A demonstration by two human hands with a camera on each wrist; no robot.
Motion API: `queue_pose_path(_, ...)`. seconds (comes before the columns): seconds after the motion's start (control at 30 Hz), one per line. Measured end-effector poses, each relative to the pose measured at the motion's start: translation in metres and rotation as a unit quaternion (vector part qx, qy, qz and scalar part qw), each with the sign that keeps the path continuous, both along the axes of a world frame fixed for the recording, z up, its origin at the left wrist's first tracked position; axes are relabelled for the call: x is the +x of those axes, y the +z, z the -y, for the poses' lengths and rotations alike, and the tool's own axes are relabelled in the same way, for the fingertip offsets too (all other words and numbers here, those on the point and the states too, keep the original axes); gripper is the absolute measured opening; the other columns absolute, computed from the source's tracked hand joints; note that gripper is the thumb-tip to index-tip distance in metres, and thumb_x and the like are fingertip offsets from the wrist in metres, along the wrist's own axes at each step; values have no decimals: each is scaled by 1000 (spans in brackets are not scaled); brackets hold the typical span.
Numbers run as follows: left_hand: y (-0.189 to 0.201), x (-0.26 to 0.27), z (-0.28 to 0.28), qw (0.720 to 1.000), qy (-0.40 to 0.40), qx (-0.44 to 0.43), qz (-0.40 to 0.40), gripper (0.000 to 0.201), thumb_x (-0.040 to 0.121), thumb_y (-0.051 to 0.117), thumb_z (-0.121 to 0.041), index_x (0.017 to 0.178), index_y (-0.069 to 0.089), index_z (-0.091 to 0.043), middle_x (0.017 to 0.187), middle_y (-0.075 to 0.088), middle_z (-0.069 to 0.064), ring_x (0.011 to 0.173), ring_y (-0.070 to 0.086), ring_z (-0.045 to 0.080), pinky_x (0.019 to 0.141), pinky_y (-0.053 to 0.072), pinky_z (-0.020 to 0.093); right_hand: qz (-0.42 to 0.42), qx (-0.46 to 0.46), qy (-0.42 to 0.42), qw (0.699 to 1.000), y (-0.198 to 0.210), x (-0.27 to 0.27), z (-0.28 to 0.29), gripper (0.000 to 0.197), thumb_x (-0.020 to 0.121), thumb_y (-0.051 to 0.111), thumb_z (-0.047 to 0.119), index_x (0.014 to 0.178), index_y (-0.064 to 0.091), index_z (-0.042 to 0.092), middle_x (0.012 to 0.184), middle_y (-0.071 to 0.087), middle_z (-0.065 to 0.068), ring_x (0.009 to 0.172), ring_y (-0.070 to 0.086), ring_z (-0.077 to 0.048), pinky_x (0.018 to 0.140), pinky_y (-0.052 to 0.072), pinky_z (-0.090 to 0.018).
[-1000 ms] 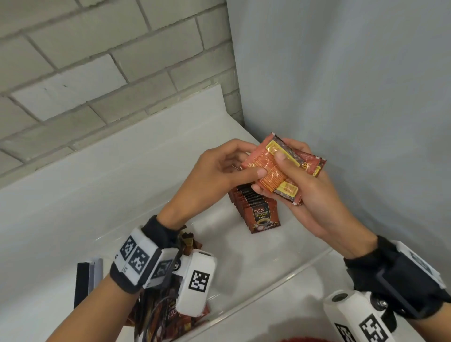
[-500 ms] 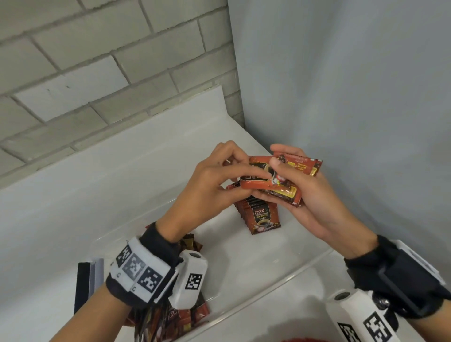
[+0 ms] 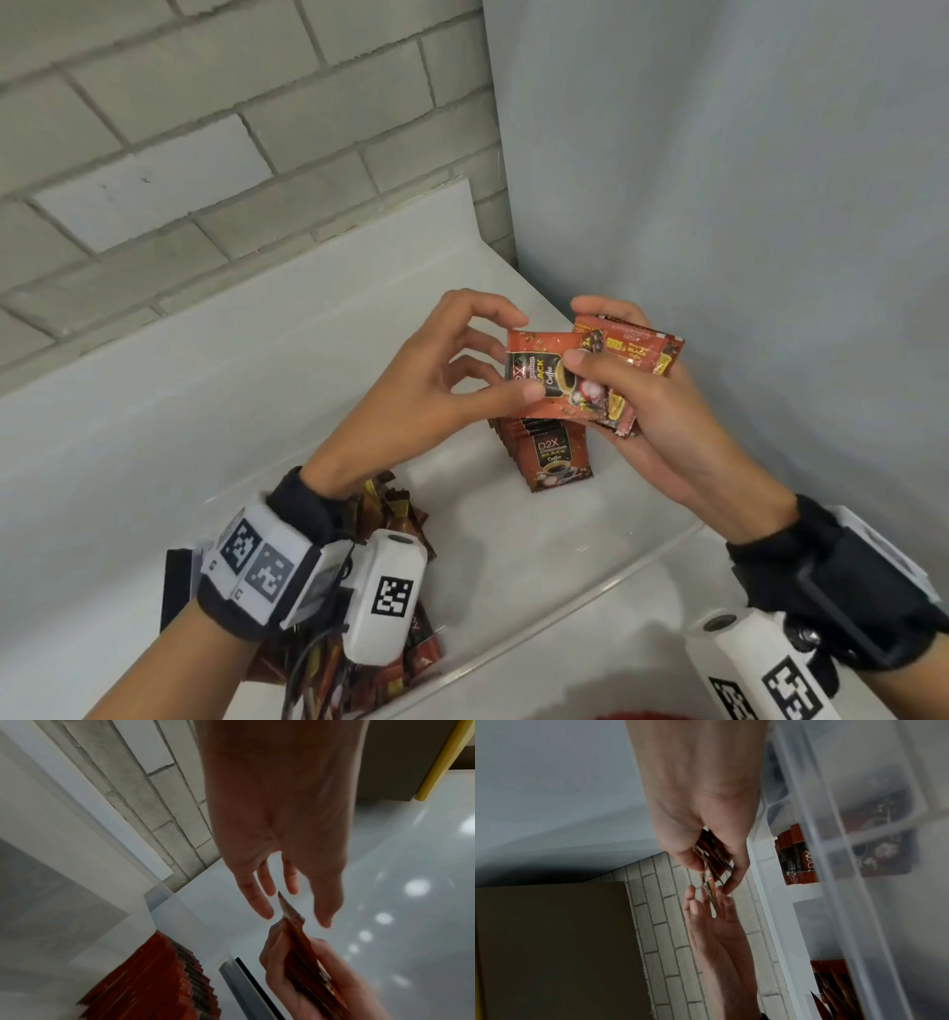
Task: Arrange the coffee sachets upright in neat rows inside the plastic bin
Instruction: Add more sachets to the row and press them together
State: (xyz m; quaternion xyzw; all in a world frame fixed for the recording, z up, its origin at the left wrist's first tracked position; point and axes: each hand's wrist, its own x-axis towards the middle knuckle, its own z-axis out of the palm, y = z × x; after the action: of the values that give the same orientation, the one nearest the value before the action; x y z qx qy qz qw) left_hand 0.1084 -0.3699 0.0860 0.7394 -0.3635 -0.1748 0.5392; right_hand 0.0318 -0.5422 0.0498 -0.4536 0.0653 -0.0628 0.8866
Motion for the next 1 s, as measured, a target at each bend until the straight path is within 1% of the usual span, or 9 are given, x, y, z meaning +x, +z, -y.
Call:
queue_pose_path(0.07, 1, -1, 2, 1000, -1, 14, -15, 40, 75, 81, -22, 107, 59, -19, 114, 59, 2, 95, 61, 19, 80, 56, 40, 7, -2, 3, 1000, 0, 0, 0, 41, 84, 59, -5, 115, 59, 21, 109, 61, -16, 90, 70, -28, 65, 57, -34)
queue_pose_path(0.13, 2, -2, 4, 1000, -1, 24, -9, 32, 77, 75, -15, 107, 64, -11, 112, 62, 7, 96, 62, 26, 83, 54, 46, 15, -3, 7, 1000, 0, -1, 0, 42, 85, 55, -9, 115, 58, 21, 105, 63, -16, 88, 71, -27, 64, 57, -34)
queue_pose_path(0.2, 3, 0, 4, 1000, -9, 17, -1, 28, 81, 70, -7, 109, 67, -7, 113, 63, 9, 100, 63, 26, 87, 54, 43, 25, 3, 5, 1000, 0, -1, 0, 42, 86, 55, -9, 115, 57, 21, 100, 67, -14, 89, 71, -25, 66, 57, -33)
queue_pose_path(0.3, 6, 5, 1, 999, -36, 26, 15, 28, 85, 66, -1, 112, 69, -8, 112, 66, 7, 105, 63, 22, 90, 53, 40, 35, 19, -59, 997, -1, 1, 1, 37, 80, 65, 7, 112, 59, 25, 87, 63, -4, 82, 66, -18, 71, 55, -31)
queue_pose_path(0.4, 4, 9, -3, 991, -97, 87, 39, 28, 87, 66, 1, 112, 71, -10, 106, 66, 6, 98, 62, 22, 86, 52, 38, 27, 28, -119, 992, -1, 1, 2, 38, 75, 70, 19, 110, 60, 26, 92, 57, -4, 83, 61, -17, 77, 55, -36)
queue_pose_path(0.6, -26, 10, 9, 944, -197, 185, 190, 31, 83, 67, -8, 113, 72, -15, 93, 54, -1, 77, 52, 6, 73, 39, 13, 23, 10, -128, 992, 2, 0, 1, 38, 75, 70, 24, 111, 59, 26, 93, 57, -4, 85, 61, -16, 86, 55, -44)
queue_pose_path(0.73, -44, 11, 22, 912, -215, 215, 275, 33, 82, 69, -9, 115, 71, -14, 86, 49, 7, 72, 36, 5, 67, 36, 19, 19, 12, -124, 992, 2, -1, 1, 40, 71, 71, 26, 110, 60, 26, 93, 58, -4, 86, 61, -16, 87, 54, -45)
queue_pose_path(0.9, -57, 5, 29, 865, -226, 210, 395, 32, 80, 70, -8, 110, 74, -18, 80, 34, -2, 69, 35, 12, 55, 30, 24, 12, 5, -117, 993, 1, -2, 2, 43, 68, 72, 30, 109, 61, 27, 96, 60, -4, 87, 63, -16, 76, 58, -36)
queue_pose_path(1.0, -61, 5, 32, 845, -220, 198, 445, 36, 70, 79, -2, 102, 77, -18, 76, 34, 0, 70, 30, 12, 54, 25, 24, 4, -2, -117, 993, 0, -1, 3, 38, 71, 71, 30, 108, 62, 29, 101, 60, -6, 89, 64, -16, 75, 57, -34)
